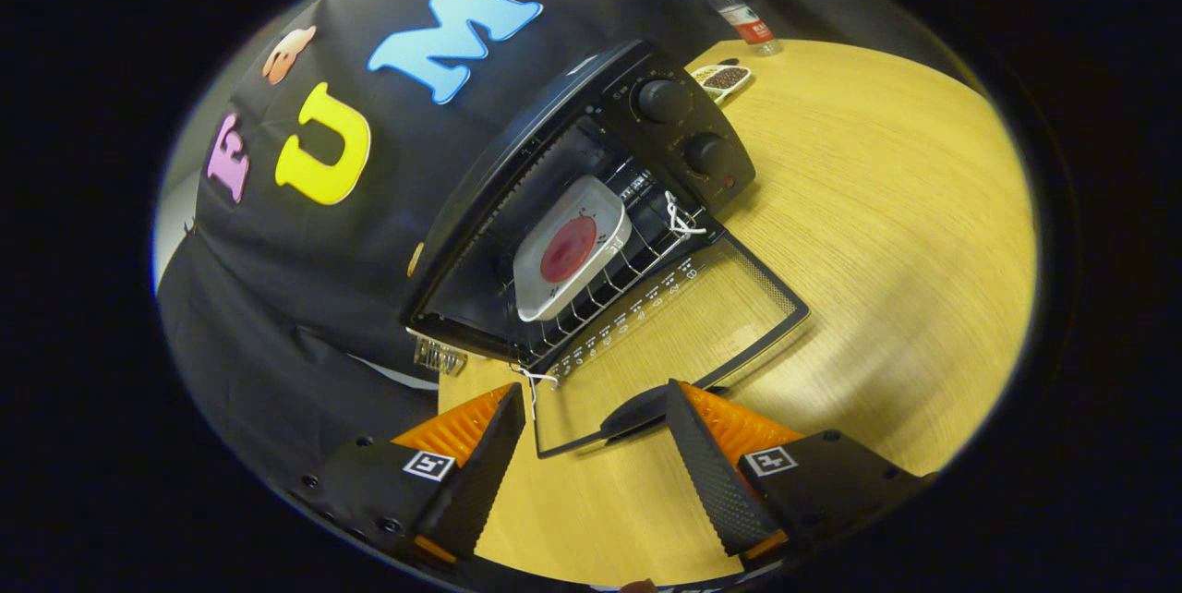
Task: Open the toaster oven, put the food inside, and close the toaster oven door.
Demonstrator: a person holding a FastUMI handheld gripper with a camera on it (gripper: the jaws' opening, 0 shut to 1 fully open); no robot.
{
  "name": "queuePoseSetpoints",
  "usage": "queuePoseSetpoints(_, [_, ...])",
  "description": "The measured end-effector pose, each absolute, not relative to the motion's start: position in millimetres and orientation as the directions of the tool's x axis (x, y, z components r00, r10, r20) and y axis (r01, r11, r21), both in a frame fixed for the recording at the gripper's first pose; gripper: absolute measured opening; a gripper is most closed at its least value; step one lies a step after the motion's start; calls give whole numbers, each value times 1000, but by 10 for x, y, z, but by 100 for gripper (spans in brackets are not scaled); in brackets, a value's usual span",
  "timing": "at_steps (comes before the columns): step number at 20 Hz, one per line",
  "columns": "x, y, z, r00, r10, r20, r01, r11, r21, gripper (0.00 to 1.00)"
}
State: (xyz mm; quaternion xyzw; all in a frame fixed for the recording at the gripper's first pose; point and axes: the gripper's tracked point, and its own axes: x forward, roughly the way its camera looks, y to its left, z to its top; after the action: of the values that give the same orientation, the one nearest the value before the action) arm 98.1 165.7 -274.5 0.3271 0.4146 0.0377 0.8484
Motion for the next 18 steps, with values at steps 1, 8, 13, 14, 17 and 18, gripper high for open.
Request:
queuePoseSetpoints(1, [944,1660,-2763,649,329,-686,173,814,554,98])
queuePoseSetpoints(8, [729,1750,-2978,572,300,-763,-13,934,357,98])
queuePoseSetpoints(13, [606,1761,-3220,494,246,-834,-108,969,222,98])
queuePoseSetpoints(14, [604,1747,-3262,485,228,-844,-114,974,198,98])
queuePoseSetpoints(17, [600,1745,-3367,454,197,-869,-136,979,150,98])
queuePoseSetpoints(18, [599,1724,-3407,438,177,-881,-141,982,127,98])
